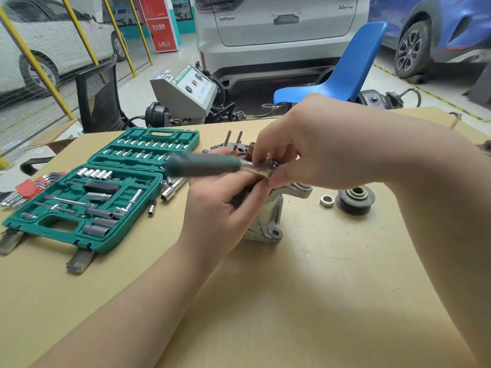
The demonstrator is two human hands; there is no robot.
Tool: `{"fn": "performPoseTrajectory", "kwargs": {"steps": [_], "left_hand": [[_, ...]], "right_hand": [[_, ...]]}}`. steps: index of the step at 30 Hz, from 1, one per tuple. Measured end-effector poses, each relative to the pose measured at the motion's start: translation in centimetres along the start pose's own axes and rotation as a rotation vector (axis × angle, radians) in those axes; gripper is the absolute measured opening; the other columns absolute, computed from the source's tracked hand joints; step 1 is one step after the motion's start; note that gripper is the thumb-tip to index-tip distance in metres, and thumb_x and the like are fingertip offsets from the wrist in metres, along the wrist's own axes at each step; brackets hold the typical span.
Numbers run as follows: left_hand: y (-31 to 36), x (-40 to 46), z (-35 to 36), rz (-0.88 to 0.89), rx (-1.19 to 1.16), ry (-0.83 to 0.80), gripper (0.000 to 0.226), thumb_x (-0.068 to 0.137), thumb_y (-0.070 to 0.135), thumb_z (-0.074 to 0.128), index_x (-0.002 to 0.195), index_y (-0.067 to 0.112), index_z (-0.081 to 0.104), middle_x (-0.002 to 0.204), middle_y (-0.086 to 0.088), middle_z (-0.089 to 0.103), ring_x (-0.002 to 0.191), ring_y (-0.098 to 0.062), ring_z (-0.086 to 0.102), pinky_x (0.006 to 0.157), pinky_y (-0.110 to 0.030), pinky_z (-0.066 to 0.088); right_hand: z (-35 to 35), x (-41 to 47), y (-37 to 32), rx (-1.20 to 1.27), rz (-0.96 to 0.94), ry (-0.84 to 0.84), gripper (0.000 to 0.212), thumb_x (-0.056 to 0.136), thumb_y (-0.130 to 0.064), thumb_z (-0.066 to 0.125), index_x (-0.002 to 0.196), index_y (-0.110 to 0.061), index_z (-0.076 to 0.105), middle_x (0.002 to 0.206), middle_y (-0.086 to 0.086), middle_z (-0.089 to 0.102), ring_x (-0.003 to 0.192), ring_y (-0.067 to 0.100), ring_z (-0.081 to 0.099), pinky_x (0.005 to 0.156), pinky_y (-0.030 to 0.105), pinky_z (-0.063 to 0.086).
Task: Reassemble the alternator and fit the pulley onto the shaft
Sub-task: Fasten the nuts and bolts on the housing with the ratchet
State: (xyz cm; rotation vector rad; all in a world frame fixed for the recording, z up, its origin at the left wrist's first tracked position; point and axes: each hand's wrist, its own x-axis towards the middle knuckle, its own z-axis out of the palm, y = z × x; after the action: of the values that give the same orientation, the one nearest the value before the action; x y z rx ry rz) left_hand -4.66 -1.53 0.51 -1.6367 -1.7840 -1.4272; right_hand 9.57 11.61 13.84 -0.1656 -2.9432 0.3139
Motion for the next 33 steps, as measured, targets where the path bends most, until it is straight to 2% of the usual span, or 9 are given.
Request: {"fn": "performPoseTrajectory", "kwargs": {"steps": [6,9,12,15,20,24,27,31,33], "left_hand": [[0.2,0.0,0.3,-0.045,-0.004,0.037,0.022,0.099,0.031,0.078,0.084,0.015,0.082,0.092,0.019,0.073,0.108,-0.033,0.06,0.096,-0.068,0.043],[0.2,0.2,0.2,-0.019,-0.016,0.001,0.021,0.103,0.032,0.074,0.089,0.019,0.084,0.084,0.021,0.068,0.102,-0.032,0.061,0.1,-0.066,0.044],[-0.2,0.0,0.1,-0.042,0.041,-0.035,0.016,0.101,0.032,0.076,0.102,0.019,0.085,0.104,0.015,0.077,0.123,-0.03,0.059,0.111,-0.071,0.038],[-0.4,-0.3,0.2,-0.072,0.058,-0.024,0.014,0.098,0.029,0.079,0.102,0.017,0.086,0.109,0.011,0.079,0.128,-0.032,0.057,0.111,-0.071,0.037],[0.2,-0.1,0.3,-0.044,-0.001,0.048,0.03,0.1,0.029,0.079,0.075,0.013,0.078,0.078,0.021,0.065,0.096,-0.028,0.061,0.098,-0.064,0.046],[0.4,0.0,0.4,-0.052,0.013,0.055,0.022,0.1,0.028,0.079,0.085,0.013,0.083,0.095,0.012,0.078,0.112,-0.032,0.06,0.096,-0.066,0.043],[0.2,0.1,0.3,-0.022,-0.003,0.005,0.017,0.102,0.026,0.077,0.089,0.016,0.085,0.095,0.02,0.074,0.111,-0.029,0.06,0.099,-0.065,0.043],[-0.6,-0.1,0.1,-0.101,0.032,-0.066,0.013,0.103,0.034,0.077,0.108,0.025,0.086,0.109,0.014,0.079,0.128,-0.028,0.062,0.117,-0.065,0.035],[-0.5,-0.1,0.1,-0.085,0.037,-0.056,0.012,0.101,0.032,0.08,0.106,0.023,0.087,0.107,0.016,0.077,0.122,-0.025,0.065,0.116,-0.064,0.037]], "right_hand": [[0.7,0.8,-0.1,-0.031,0.034,0.004,0.018,0.09,-0.049,0.069,0.104,-0.038,0.072,0.081,-0.011,0.068,0.073,0.015,0.065,0.066,0.039,0.057],[0.3,0.5,0.0,0.007,-0.01,-0.015,0.017,0.088,-0.042,0.075,0.105,-0.043,0.071,0.083,-0.015,0.069,0.074,0.004,0.062,0.065,0.036,0.054],[0.0,0.1,-0.1,-0.002,-0.057,-0.041,0.024,0.085,-0.043,0.079,0.104,-0.052,0.067,0.086,-0.021,0.067,0.078,-0.005,0.057,0.061,0.024,0.044],[-0.1,-0.2,-0.1,-0.035,-0.048,-0.03,0.025,0.083,-0.046,0.08,0.104,-0.051,0.068,0.084,-0.023,0.066,0.078,-0.005,0.058,0.065,0.026,0.05],[0.5,0.3,-0.4,-0.05,0.022,0.014,0.019,0.086,-0.053,0.07,0.098,-0.039,0.069,0.078,-0.017,0.064,0.079,0.01,0.064,0.066,0.036,0.055],[0.8,0.8,-0.2,-0.086,0.066,0.008,0.023,0.089,-0.057,0.065,0.092,-0.034,0.069,0.072,-0.01,0.064,0.073,0.018,0.064,0.062,0.036,0.053],[0.5,0.6,-0.1,-0.023,0.026,-0.025,0.014,0.089,-0.046,0.073,0.101,-0.04,0.069,0.08,-0.015,0.067,0.077,0.011,0.065,0.065,0.035,0.054],[0.1,0.1,-0.2,-0.011,-0.04,-0.021,0.022,0.083,-0.046,0.08,0.104,-0.046,0.072,0.094,-0.023,0.067,0.091,0.003,0.061,0.078,0.035,0.055],[0.1,0.2,-0.1,-0.034,-0.061,0.001,0.021,0.082,-0.047,0.08,0.102,-0.042,0.075,0.096,-0.02,0.064,0.095,0.007,0.058,0.082,0.039,0.053]]}}
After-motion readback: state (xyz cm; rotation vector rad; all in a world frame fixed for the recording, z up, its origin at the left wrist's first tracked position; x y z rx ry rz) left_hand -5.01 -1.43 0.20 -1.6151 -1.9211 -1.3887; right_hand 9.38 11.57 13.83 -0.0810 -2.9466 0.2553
